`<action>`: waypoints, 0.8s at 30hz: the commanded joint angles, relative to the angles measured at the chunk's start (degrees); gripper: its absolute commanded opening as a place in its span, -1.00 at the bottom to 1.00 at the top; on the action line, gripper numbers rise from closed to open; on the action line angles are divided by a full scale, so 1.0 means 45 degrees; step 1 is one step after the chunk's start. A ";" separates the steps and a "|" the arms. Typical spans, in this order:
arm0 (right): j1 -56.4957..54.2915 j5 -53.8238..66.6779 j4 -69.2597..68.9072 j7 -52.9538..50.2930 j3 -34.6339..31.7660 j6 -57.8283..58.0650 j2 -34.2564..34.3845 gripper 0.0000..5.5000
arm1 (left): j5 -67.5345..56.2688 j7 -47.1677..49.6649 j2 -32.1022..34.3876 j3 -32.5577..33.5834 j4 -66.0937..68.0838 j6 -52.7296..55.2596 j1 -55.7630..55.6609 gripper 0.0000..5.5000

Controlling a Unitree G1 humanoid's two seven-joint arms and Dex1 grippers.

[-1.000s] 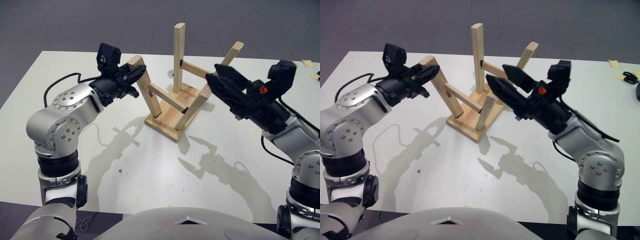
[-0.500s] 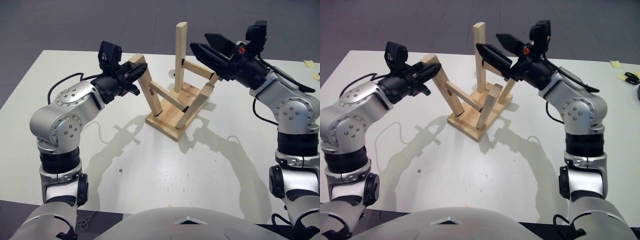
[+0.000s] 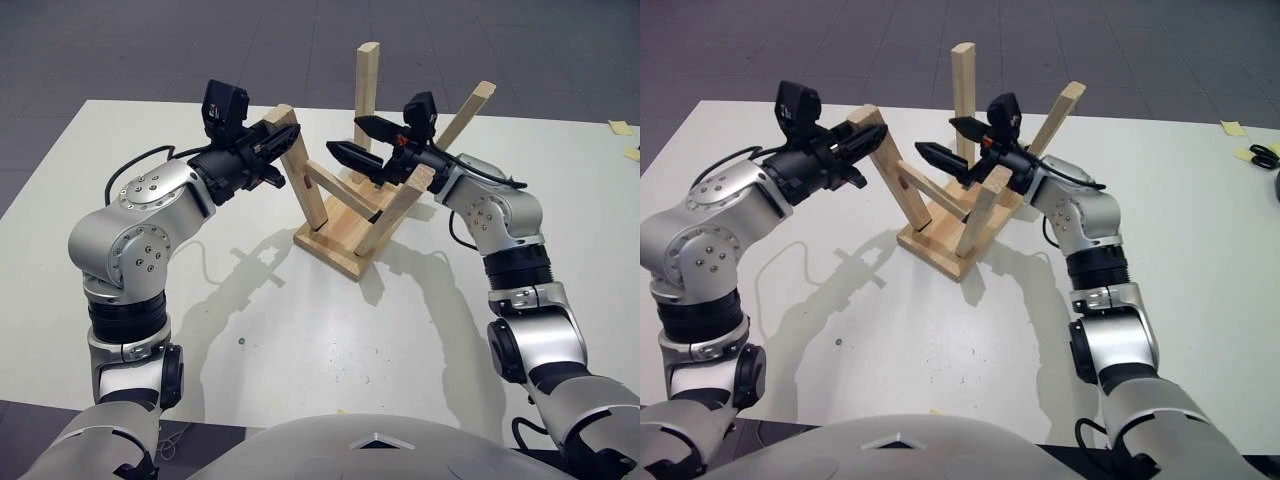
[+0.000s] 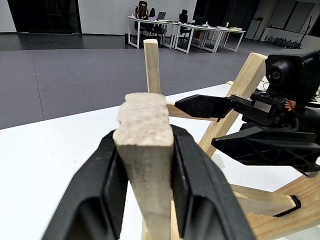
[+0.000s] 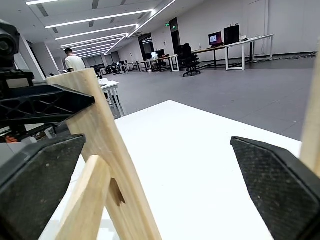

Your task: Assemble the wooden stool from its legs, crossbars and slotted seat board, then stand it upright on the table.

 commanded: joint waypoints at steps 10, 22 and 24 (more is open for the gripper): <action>0.0441 -0.3972 0.1222 -0.0242 0.2336 0.0139 -0.0309 0.96 | 0.0358 -0.0198 0.0227 -0.0362 -0.0186 0.0096 -0.0256 -0.62; 0.1424 -0.3667 -0.0182 -0.0543 0.1883 0.0710 -0.0378 0.96 | 0.0313 0.0469 -0.0671 0.0576 0.0361 -0.0166 -0.0323 -0.62; 0.1500 -0.3552 -0.0354 -0.0597 0.1737 0.0798 -0.0336 0.96 | 0.0058 0.0297 -0.0937 0.0654 0.0077 -0.0375 -0.0419 -0.62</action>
